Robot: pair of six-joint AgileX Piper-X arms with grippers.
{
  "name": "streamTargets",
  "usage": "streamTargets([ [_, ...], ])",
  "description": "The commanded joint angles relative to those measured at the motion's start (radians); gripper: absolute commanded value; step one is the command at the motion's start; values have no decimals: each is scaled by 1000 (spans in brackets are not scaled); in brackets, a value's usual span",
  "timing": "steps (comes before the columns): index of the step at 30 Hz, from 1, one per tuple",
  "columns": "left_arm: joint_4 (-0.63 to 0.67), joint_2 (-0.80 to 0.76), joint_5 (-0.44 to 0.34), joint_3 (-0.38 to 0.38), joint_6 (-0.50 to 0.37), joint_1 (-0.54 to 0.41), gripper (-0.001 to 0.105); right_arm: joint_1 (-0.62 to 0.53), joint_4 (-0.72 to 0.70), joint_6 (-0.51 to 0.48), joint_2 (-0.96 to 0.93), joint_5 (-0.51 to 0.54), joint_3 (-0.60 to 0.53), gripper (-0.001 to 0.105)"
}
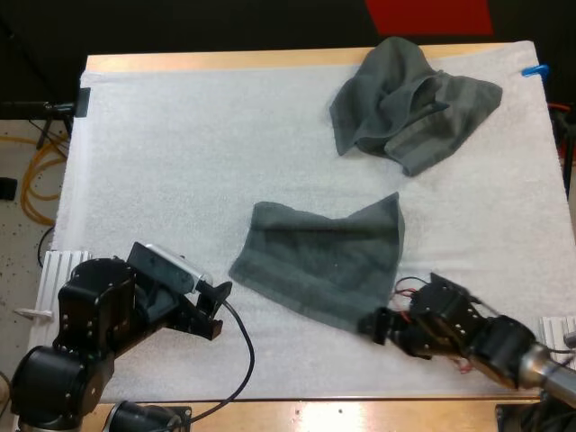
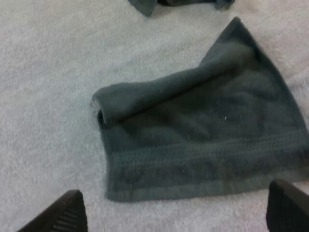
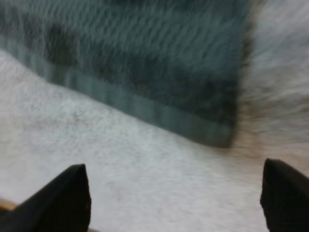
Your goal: Pick towel from pile fold and stack
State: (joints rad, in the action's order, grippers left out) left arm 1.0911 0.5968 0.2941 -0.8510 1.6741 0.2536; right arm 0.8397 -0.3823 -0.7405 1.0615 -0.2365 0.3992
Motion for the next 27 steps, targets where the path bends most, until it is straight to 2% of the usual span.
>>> streamTargets([
  [1,0,-5,-7,-1,12,-1,72,1,93,29,34,-53,-10,71],
  [11,4,-5,-7,-1,43,-1,72,1,290,111,267,-59,-13,71],
  [14,4,-5,-7,-1,45,-1,72,1,310,116,288,-59,-13,54],
  [19,4,-5,-7,-1,45,-1,72,1,295,96,270,-59,-13,1],
  [24,4,-5,-4,8,41,-1,72,1,189,-25,186,-53,-13,0],
  [26,4,-5,21,29,41,-1,72,1,116,-61,143,-51,-13,0],
  [27,4,-5,58,50,41,-1,72,1,65,-78,109,-44,-13,0],
])
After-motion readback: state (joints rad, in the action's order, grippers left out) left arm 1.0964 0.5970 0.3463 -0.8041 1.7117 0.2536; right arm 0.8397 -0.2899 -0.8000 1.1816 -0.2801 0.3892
